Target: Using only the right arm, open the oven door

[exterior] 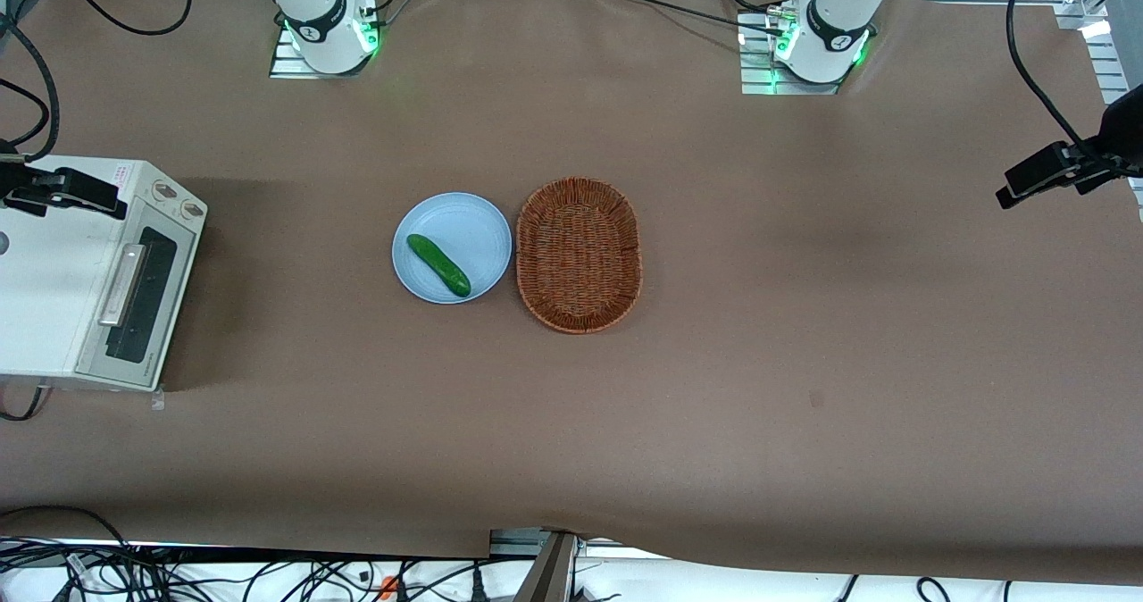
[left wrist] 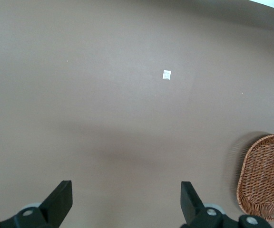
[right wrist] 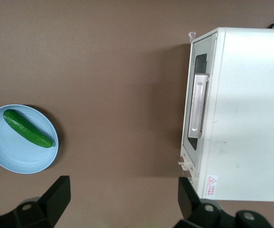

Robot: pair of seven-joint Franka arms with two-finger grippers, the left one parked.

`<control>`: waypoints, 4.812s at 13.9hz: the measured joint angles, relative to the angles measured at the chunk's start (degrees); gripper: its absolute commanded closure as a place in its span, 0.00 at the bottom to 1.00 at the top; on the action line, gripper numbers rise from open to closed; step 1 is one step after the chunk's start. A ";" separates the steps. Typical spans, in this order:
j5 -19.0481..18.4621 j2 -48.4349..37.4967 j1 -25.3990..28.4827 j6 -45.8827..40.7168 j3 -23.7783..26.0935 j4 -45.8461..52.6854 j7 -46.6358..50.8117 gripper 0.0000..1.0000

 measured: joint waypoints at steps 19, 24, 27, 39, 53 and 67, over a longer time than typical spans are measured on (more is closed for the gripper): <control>0.00 0.22 0.00 -0.38 0.19 -0.30 -0.26 0.00; 0.00 0.32 0.00 -0.39 0.20 -0.59 -0.30 0.00; 0.00 0.49 0.00 -0.61 0.21 -0.67 -0.37 0.00; -0.51 9.35 0.82 -8.08 0.66 -3.01 -0.39 0.00; -18.73 17.55 5.59 -0.73 0.84 -5.86 -11.22 1.00; -31.19 19.70 4.58 6.08 0.33 -7.14 -28.71 1.00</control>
